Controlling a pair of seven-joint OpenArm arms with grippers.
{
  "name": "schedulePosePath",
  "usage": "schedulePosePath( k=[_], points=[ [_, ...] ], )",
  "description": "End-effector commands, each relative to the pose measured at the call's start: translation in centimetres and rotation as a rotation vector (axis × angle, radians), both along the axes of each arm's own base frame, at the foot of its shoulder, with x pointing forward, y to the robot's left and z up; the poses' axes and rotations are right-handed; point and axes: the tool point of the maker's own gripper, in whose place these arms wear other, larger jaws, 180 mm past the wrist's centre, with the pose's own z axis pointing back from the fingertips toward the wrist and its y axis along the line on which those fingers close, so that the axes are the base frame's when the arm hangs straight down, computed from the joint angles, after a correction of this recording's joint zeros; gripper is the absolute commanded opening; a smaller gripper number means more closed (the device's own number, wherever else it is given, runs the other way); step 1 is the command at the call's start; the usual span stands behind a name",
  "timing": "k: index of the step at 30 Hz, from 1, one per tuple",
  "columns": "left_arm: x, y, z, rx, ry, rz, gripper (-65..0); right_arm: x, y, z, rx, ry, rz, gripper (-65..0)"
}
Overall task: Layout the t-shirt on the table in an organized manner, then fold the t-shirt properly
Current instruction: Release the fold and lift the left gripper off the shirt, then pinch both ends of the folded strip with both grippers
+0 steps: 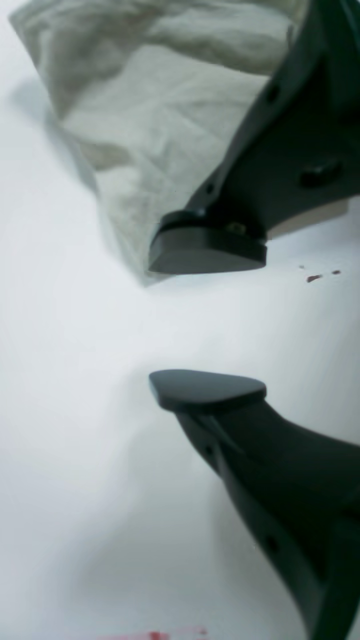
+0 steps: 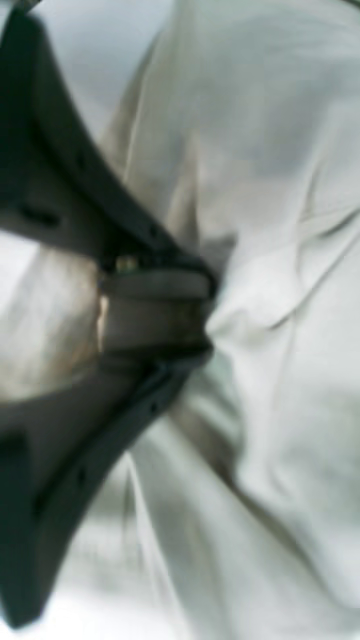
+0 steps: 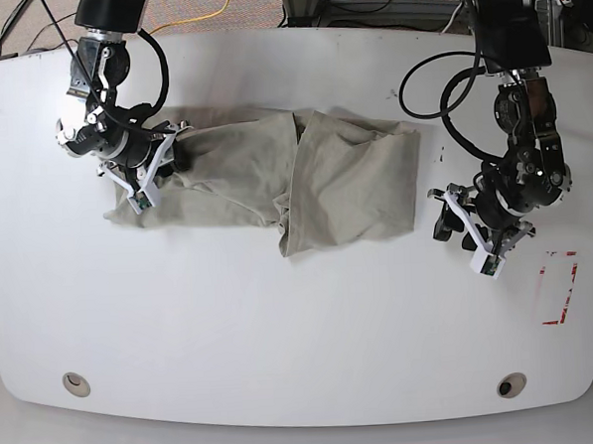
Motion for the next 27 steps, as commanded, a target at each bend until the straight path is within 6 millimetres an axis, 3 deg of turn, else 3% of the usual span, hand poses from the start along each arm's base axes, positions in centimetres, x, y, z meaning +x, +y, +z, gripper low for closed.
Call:
schedulePosePath(
  k=[1,3,8,12,15,18,27],
  points=[
    [1.0,-0.1,1.7,-0.031,-0.07,0.002,-36.3,2.6,0.5,4.8,-0.026,-0.152,0.02,-38.0],
    [0.5,0.2,1.3,-0.038,-0.069,0.014,-36.3,3.1,1.2,6.4,-0.041,-0.192,0.031,-30.6],
    [-0.2,0.4,0.7,-0.046,-0.065,0.021,-36.3,3.3,2.4,8.3,-0.046,-0.228,0.039,-15.9],
    [-0.2,0.3,0.8,-0.045,-0.065,0.017,-36.3,4.0,2.4,9.1,-0.05,-0.253,0.034,-11.3],
    [-0.9,-0.2,0.7,-0.045,-0.064,0.008,-36.3,4.1,0.4,9.2,-0.057,-0.254,-0.037,-10.3],
    [-1.4,-2.3,0.3,-0.07,-0.056,-0.028,-36.3,4.0,-1.8,8.9,-0.041,-0.247,-0.128,-10.3],
    [-2.0,-6.4,-0.8,-0.121,-0.026,-0.09,-36.3,2.0,-10.7,7.3,-0.06,-0.103,-0.385,-10.1]
  ],
)
